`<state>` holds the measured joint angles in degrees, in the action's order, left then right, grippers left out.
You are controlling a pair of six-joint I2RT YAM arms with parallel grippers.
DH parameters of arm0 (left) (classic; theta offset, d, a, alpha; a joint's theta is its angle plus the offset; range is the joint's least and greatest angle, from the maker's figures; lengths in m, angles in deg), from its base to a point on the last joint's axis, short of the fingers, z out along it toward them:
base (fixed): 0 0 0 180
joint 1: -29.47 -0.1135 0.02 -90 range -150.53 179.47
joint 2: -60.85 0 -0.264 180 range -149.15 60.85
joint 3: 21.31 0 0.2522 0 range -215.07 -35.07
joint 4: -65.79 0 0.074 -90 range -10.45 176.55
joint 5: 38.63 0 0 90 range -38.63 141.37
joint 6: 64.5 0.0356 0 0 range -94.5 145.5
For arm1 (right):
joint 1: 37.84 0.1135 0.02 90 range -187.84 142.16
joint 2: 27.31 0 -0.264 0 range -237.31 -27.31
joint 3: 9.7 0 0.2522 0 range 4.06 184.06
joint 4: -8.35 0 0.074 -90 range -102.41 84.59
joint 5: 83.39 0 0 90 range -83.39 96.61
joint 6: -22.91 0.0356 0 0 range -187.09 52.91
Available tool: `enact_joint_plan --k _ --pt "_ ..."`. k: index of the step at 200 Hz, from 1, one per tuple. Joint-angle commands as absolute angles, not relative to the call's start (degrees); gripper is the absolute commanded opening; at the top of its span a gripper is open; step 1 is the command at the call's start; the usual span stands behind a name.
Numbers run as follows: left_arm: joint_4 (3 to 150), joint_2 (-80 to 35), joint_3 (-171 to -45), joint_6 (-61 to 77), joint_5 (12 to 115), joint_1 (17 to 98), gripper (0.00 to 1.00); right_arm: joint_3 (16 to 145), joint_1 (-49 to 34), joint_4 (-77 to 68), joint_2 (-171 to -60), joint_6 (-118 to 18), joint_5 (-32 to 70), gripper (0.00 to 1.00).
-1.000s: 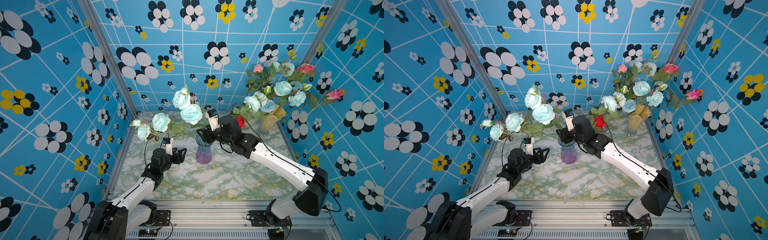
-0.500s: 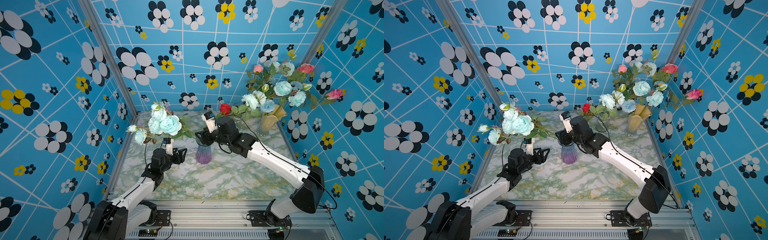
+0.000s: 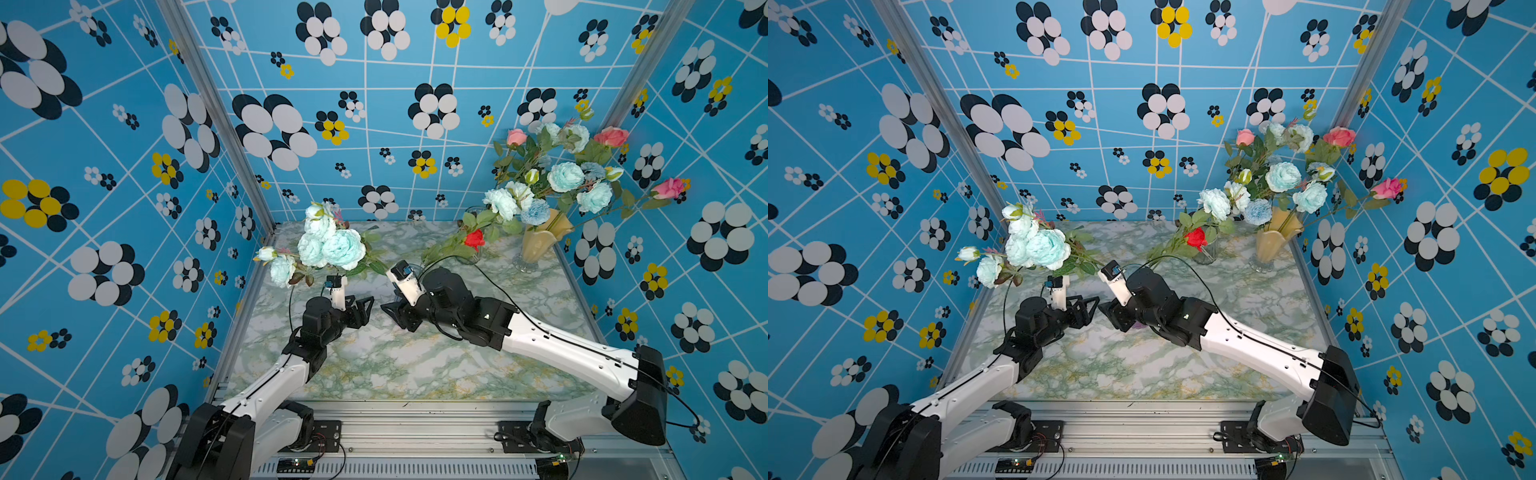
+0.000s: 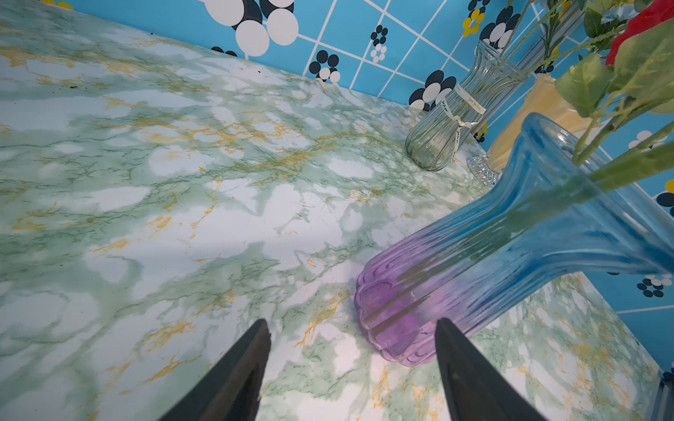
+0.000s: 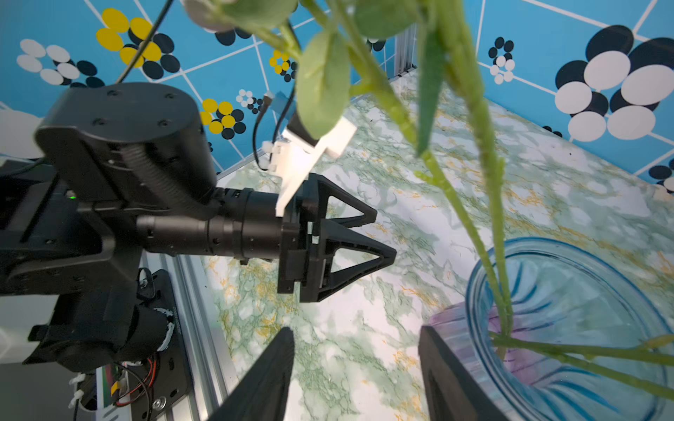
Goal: Pick out blue flowers from the vase
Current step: Pick up the flower from the vase.
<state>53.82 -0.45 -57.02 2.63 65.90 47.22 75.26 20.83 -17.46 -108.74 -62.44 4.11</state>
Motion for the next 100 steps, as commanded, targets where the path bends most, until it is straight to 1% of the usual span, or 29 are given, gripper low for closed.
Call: enact_joint_plan --k 1,30,75,100 --pt "53.41 0.15 -58.84 3.24 65.96 47.64 0.74 72.99 20.95 -12.48 -109.08 -64.79 -0.02 0.57" --pt "53.72 0.62 -58.71 3.41 65.71 47.67 0.74 73.47 21.23 -6.55 -112.18 -66.7 -2.78 0.58" --pt "53.72 0.93 -58.71 3.29 65.86 47.72 0.74 77.88 21.25 -3.93 -115.77 -70.07 -3.64 0.59" --pt "53.55 0.73 -58.71 3.23 65.88 47.64 0.74 81.24 21.22 -5.37 -117.33 -71.83 -4.44 0.59"
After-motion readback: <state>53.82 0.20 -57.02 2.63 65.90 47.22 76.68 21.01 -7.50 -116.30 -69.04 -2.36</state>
